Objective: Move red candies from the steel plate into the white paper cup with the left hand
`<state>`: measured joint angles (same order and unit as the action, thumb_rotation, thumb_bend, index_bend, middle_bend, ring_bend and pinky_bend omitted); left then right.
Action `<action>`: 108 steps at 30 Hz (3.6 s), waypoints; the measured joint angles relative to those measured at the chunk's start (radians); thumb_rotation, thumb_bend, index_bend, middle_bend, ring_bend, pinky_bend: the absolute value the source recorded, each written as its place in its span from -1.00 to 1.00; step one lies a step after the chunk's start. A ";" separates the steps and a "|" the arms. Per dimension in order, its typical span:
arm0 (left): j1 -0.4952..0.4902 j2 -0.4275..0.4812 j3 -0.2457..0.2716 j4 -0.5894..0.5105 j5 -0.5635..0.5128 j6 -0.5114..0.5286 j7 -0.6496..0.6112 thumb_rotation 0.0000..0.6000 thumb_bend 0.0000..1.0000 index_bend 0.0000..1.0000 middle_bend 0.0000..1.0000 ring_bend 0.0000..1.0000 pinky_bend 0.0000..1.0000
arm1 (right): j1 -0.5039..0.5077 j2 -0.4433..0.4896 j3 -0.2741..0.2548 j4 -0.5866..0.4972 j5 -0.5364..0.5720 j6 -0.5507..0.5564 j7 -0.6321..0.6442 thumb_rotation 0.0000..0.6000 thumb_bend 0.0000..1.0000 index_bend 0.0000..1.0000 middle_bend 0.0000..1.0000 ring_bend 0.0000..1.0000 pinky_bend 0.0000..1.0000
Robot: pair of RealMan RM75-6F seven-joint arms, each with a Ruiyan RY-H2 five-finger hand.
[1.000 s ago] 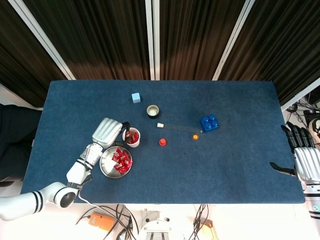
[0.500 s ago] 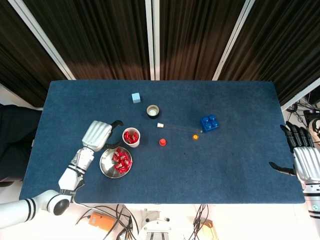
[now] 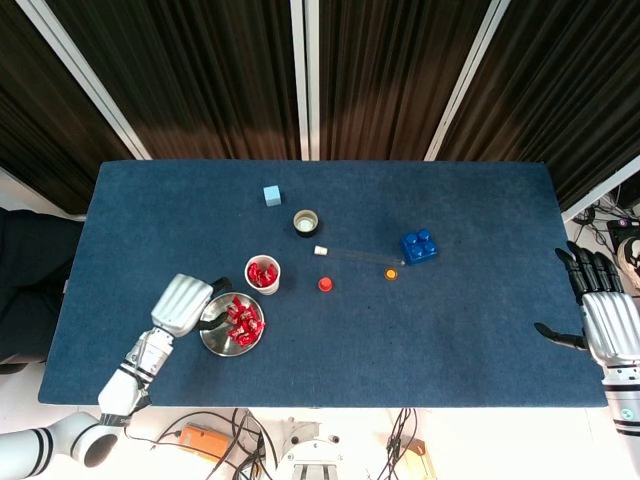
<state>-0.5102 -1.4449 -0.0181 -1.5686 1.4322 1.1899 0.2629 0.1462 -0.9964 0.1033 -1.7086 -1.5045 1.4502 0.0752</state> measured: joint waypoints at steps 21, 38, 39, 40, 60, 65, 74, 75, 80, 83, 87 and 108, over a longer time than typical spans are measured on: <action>-0.033 -0.117 0.044 0.165 0.033 -0.110 0.141 1.00 -0.50 -0.11 0.93 0.79 0.51 | -0.008 0.002 -0.005 -0.014 0.005 0.003 -0.016 1.00 -0.80 -1.00 -1.00 -1.00 -1.00; -0.025 -0.086 0.001 0.118 0.038 -0.066 0.000 1.00 -0.16 0.27 0.93 0.80 0.50 | -0.009 0.005 -0.002 -0.013 0.005 0.006 -0.011 1.00 -0.80 -1.00 -1.00 -1.00 -1.00; -0.025 -0.076 -0.008 0.103 0.040 -0.057 -0.007 1.00 -0.16 0.27 0.93 0.80 0.50 | -0.008 0.004 -0.001 -0.012 0.004 0.006 -0.011 1.00 -0.80 -1.00 -1.00 -1.00 -1.00; -0.025 -0.066 -0.019 0.087 0.041 -0.048 -0.015 1.00 -0.16 0.27 0.93 0.80 0.50 | -0.008 0.004 -0.001 -0.012 0.004 0.006 -0.010 1.00 -0.80 -1.00 -1.00 -1.00 -1.00; -0.188 -0.084 -0.205 0.070 -0.177 -0.198 -0.018 1.00 -0.35 0.13 0.93 0.79 0.51 | -0.007 -0.007 -0.002 0.017 0.014 -0.005 0.014 1.00 -0.80 -1.00 -1.00 -1.00 -1.00; -0.193 -0.093 -0.205 0.074 -0.223 -0.199 0.018 1.00 -0.56 -0.21 0.93 0.79 0.50 | -0.003 -0.007 -0.001 0.019 0.015 -0.010 0.015 1.00 -0.80 -1.00 -1.00 -1.00 -1.00; -0.172 -0.073 -0.197 0.036 -0.224 -0.138 0.027 0.84 -0.72 -0.46 0.93 0.78 0.51 | 0.001 -0.008 0.001 0.015 0.015 -0.014 0.010 1.00 -0.80 -1.00 -1.00 -1.00 -1.00; -0.168 -0.068 -0.196 0.030 -0.219 -0.128 0.025 0.84 -0.72 -0.46 0.93 0.78 0.51 | 0.001 -0.007 0.002 0.015 0.015 -0.013 0.009 1.00 -0.80 -1.00 -1.00 -1.00 -1.00; -0.117 -0.024 -0.177 -0.008 -0.180 -0.053 -0.010 0.84 -0.70 -0.46 0.93 0.78 0.51 | -0.002 -0.004 0.002 0.015 0.016 -0.007 0.013 1.00 -0.80 -1.00 -1.00 -1.00 -1.00; -0.072 0.001 -0.147 -0.024 -0.152 -0.007 -0.034 0.84 -0.67 -0.44 0.93 0.78 0.51 | 0.000 -0.005 0.002 0.016 0.014 -0.009 0.014 1.00 -0.80 -1.00 -1.00 -1.00 -1.00; -0.027 0.023 -0.096 -0.031 -0.124 0.016 -0.054 0.83 -0.62 -0.33 0.93 0.78 0.51 | 0.005 -0.007 0.003 0.015 0.009 -0.012 0.012 1.00 -0.81 -1.00 -1.00 -1.00 -1.00; -0.043 -0.101 0.010 0.180 -0.015 -0.091 0.021 0.93 -0.53 -0.17 0.93 0.78 0.50 | 0.004 0.000 0.001 -0.013 0.012 -0.011 -0.016 1.00 -0.81 -1.00 -1.00 -1.00 -1.00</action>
<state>-0.5530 -1.5464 -0.0080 -1.3884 1.4167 1.0992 0.2835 0.1503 -0.9966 0.1047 -1.7215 -1.4921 1.4387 0.0591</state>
